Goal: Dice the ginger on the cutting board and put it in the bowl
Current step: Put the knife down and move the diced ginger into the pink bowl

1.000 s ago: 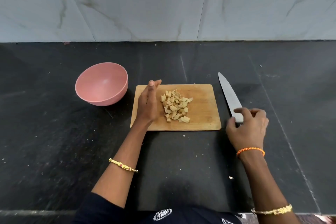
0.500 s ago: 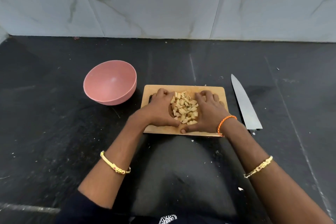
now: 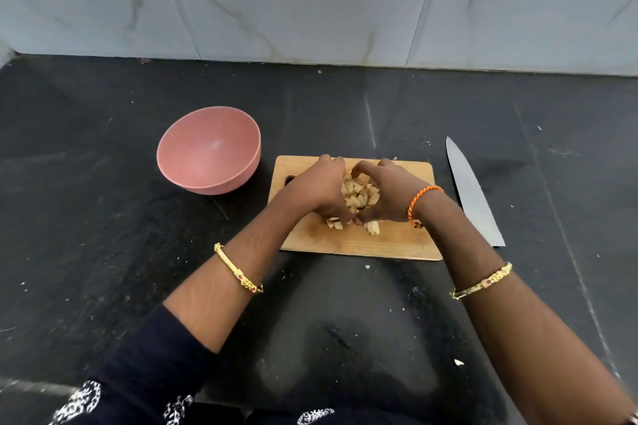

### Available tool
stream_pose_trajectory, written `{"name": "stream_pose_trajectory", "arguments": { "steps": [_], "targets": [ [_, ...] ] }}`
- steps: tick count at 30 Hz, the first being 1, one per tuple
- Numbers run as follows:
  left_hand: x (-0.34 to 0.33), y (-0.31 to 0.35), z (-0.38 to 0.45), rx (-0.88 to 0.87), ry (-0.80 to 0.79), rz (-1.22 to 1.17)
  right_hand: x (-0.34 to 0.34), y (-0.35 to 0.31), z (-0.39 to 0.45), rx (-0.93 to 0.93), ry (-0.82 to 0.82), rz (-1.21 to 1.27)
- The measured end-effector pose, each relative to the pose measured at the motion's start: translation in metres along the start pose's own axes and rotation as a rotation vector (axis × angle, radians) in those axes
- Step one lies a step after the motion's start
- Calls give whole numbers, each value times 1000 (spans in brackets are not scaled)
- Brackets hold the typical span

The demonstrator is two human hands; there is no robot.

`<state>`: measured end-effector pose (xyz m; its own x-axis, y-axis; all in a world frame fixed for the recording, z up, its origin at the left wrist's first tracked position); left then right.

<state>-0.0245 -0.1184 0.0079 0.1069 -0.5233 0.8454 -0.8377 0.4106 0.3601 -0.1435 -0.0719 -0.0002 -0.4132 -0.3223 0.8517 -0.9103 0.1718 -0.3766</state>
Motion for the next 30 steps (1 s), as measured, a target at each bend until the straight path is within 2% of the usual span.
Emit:
{"name": "stream_pose_trajectory", "arguments": {
  "steps": [7, 16, 22, 26, 30],
  "targets": [
    [-6, 9, 2, -23, 92, -174, 1, 4, -2, 7, 105, 115],
    [10, 2, 8, 40, -60, -399, 17, 14, -1, -37, 0, 384],
    [26, 3, 3, 23, -109, -502, 31, 9, -2, -26, -7, 415],
    [59, 2, -9, -15, -54, -510, 60, -9, -5, 24, -8, 508],
    [103, -11, -36, -33, 50, -450, 90, -48, -3, 141, 21, 482]
  ]
}}
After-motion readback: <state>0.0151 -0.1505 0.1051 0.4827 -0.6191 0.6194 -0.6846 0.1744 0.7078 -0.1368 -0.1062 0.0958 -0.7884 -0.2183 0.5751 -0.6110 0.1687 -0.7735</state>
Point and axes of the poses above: each hand's wrist, its own z-axis towards the middle knuckle, its own x-axis out of the back of the hand, y = z × x, the point moved 2 cm from there along z, towards the middle knuckle, and after that the axes turned 2 degrees about y, right-handed, at the moved point
